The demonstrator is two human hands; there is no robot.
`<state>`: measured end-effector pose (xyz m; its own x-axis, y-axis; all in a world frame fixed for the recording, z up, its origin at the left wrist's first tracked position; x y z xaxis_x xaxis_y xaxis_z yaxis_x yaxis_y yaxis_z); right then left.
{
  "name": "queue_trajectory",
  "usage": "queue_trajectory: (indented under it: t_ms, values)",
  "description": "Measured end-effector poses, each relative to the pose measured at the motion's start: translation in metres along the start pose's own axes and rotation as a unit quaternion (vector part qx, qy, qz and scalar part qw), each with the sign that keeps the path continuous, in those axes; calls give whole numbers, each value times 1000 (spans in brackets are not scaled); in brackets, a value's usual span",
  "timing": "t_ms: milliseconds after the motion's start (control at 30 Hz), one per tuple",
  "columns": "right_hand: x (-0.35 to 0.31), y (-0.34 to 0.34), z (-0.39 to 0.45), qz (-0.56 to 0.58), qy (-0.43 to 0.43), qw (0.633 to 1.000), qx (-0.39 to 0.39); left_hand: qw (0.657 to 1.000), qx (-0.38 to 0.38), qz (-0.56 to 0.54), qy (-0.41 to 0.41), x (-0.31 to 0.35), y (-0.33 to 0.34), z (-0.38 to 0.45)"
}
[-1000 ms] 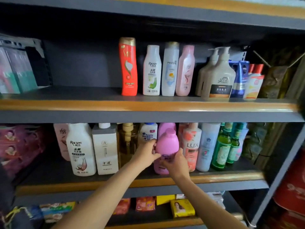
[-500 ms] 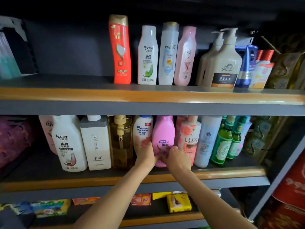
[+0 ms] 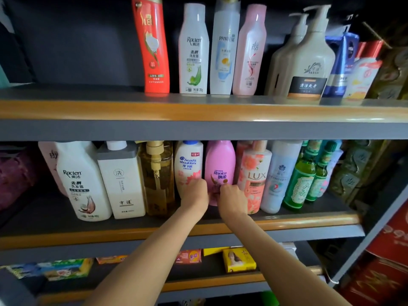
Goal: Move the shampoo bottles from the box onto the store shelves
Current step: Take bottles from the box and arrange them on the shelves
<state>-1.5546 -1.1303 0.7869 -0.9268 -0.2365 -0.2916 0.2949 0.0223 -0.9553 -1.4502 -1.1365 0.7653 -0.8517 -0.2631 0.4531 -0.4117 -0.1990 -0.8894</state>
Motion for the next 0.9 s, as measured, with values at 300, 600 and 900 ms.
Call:
queue_trajectory:
  t_ms: [300, 600, 900]
  values:
    - [-2, 0, 1, 42, 12, 999, -3, 997, 29, 61, 34, 0, -4, 2]
    - [-10, 4, 4, 49, 3, 999, -15, 998, 28, 13, 53, -1, -8, 0]
    - [-33, -6, -35, 73, -72, 986, 130, 977, 136, -97, 134, -11, -42, -64]
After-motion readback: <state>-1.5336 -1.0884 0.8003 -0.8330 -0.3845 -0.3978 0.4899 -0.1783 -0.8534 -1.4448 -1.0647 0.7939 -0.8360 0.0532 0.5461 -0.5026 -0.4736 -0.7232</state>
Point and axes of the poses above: each hand's wrist, its own z-axis towards the middle knuckle, its own y-axis out of the palm, x = y × z, the point moved 8 cm from there along z, towards the middle knuckle, and after that the axes turned 2 degrees about -x, right-handed, at the moved point
